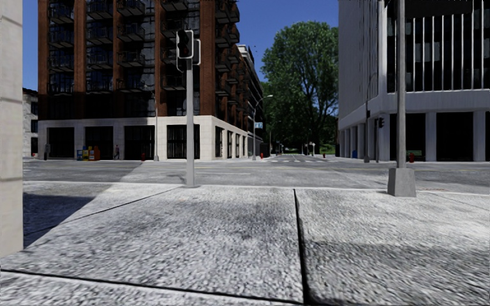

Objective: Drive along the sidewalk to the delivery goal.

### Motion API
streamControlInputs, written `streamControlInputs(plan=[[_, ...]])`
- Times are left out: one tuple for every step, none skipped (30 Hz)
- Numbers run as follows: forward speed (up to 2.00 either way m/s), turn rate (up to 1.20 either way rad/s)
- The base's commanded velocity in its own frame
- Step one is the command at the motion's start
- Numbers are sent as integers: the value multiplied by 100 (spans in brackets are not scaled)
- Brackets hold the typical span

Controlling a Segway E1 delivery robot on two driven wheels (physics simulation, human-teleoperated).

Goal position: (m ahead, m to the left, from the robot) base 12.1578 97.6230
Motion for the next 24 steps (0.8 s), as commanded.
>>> streamControlInputs(plan=[[200, 48], [200, 48], [200, 48], [200, 48], [200, 48], [200, 48], [200, 48], [200, 48], [200, 48], [200, 48], [200, 48], [200, 48], [200, 51], [200, 51], [200, 52], [200, 54], [200, 56], [200, 57], [200, 57], [200, 58], [189, 58], [178, 58], [168, 58], [168, 58]])
